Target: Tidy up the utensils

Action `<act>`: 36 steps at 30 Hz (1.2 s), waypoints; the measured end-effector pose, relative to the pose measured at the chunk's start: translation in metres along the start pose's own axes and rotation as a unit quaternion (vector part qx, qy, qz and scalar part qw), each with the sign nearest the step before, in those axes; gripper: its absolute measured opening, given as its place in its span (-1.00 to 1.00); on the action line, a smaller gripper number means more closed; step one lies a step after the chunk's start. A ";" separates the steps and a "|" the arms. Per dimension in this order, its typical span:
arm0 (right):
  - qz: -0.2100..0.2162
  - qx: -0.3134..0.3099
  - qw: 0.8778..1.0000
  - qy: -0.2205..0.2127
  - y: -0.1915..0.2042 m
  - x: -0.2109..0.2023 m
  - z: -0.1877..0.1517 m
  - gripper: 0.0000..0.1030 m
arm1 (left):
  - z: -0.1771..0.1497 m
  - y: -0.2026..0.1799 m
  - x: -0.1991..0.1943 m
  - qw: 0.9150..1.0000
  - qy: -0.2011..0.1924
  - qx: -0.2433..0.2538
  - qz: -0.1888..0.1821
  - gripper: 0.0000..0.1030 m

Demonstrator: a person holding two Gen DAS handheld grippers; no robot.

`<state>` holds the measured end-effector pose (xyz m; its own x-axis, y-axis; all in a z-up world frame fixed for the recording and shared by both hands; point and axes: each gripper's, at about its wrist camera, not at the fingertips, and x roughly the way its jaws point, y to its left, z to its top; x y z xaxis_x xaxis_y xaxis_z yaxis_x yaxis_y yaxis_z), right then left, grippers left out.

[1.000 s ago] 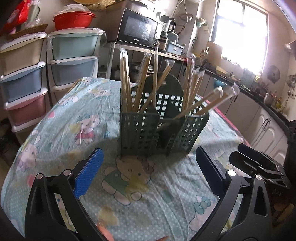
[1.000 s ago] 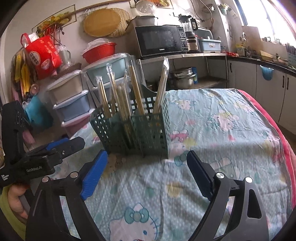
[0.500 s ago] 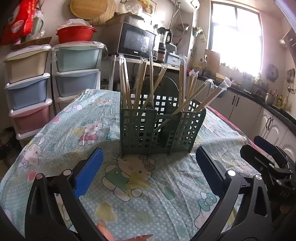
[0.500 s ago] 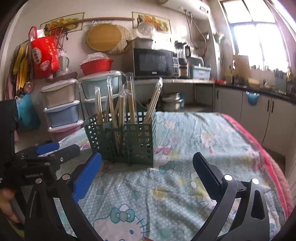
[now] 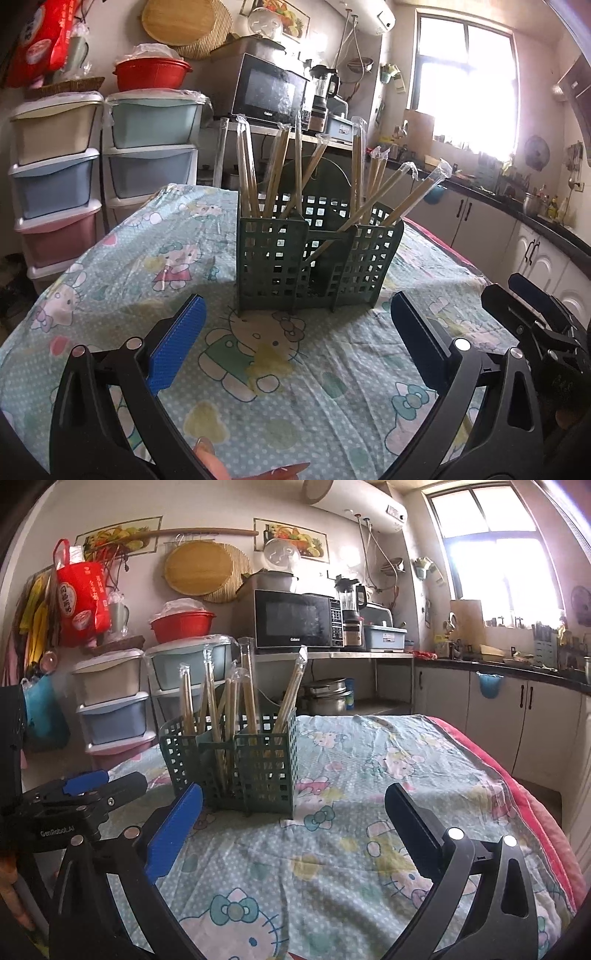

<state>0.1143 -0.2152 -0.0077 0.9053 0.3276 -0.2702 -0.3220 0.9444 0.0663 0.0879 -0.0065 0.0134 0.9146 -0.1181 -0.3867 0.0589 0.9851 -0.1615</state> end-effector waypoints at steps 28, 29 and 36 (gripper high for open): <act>-0.002 0.005 1.000 -0.005 -0.001 -0.003 -0.001 0.87 | 0.000 0.001 -0.001 1.000 -0.002 -0.001 -0.001 0.79; -0.001 0.005 1.000 -0.005 -0.001 -0.003 -0.001 0.87 | 0.001 0.001 -0.001 1.000 -0.002 -0.001 -0.001 0.79; -0.001 0.005 1.000 -0.005 -0.001 -0.003 -0.002 0.87 | 0.000 0.001 -0.001 1.000 -0.002 -0.002 -0.002 0.79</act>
<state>0.1118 -0.2172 -0.0086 0.9092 0.3251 -0.2602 -0.3166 0.9456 0.0752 0.0869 -0.0057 0.0138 0.9160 -0.1207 -0.3826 0.0606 0.9843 -0.1655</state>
